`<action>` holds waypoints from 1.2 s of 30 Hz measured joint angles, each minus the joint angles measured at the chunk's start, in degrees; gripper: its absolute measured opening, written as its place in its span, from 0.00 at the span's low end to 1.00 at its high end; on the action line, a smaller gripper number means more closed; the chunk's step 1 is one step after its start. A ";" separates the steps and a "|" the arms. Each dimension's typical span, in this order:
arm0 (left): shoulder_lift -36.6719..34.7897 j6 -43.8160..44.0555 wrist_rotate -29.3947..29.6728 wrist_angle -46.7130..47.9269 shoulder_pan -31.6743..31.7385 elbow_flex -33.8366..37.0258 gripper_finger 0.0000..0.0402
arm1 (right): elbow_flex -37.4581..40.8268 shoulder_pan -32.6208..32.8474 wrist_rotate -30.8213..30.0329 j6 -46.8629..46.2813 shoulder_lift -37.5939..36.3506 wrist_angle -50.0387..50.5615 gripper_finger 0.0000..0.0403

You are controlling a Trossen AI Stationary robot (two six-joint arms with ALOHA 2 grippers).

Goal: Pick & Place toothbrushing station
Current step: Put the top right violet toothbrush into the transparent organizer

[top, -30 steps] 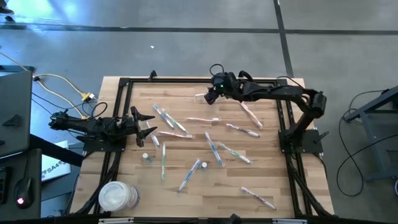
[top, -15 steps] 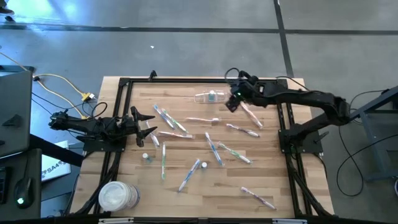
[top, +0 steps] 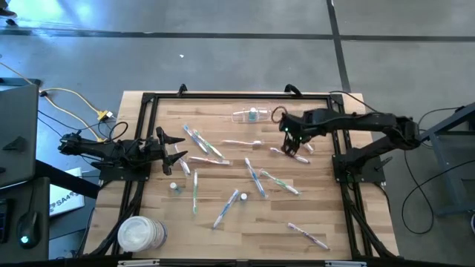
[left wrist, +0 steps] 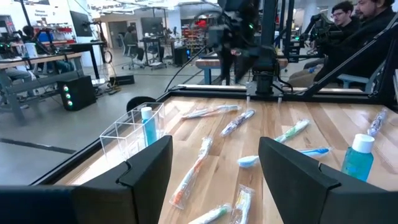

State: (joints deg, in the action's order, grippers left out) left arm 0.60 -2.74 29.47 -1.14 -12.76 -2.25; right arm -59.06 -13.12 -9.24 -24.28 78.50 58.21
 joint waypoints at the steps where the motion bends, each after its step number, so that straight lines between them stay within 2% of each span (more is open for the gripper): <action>1: 0.00 0.00 0.00 0.01 -0.01 0.01 0.60 | 1.31 0.56 0.19 1.36 0.00 -1.57 0.54; 7: 0.00 0.02 0.02 -0.01 0.01 0.01 0.60 | 7.02 4.03 0.18 9.40 0.02 -12.76 0.53; 18: 0.00 0.04 0.07 -0.01 0.01 0.01 0.60 | 12.78 8.04 -1.50 15.27 0.59 -25.53 0.53; 31: 0.00 0.05 0.26 0.01 0.01 0.01 0.60 | 17.09 7.77 -1.32 15.50 0.61 -31.73 0.53; 36: 0.00 0.09 0.24 0.01 0.01 0.01 0.60 | 20.52 7.71 -1.56 15.55 0.61 -37.61 0.53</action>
State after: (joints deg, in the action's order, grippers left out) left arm 0.60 -2.66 29.71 -1.13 -12.75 -2.24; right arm -38.54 -5.41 -10.81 -8.73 79.11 20.60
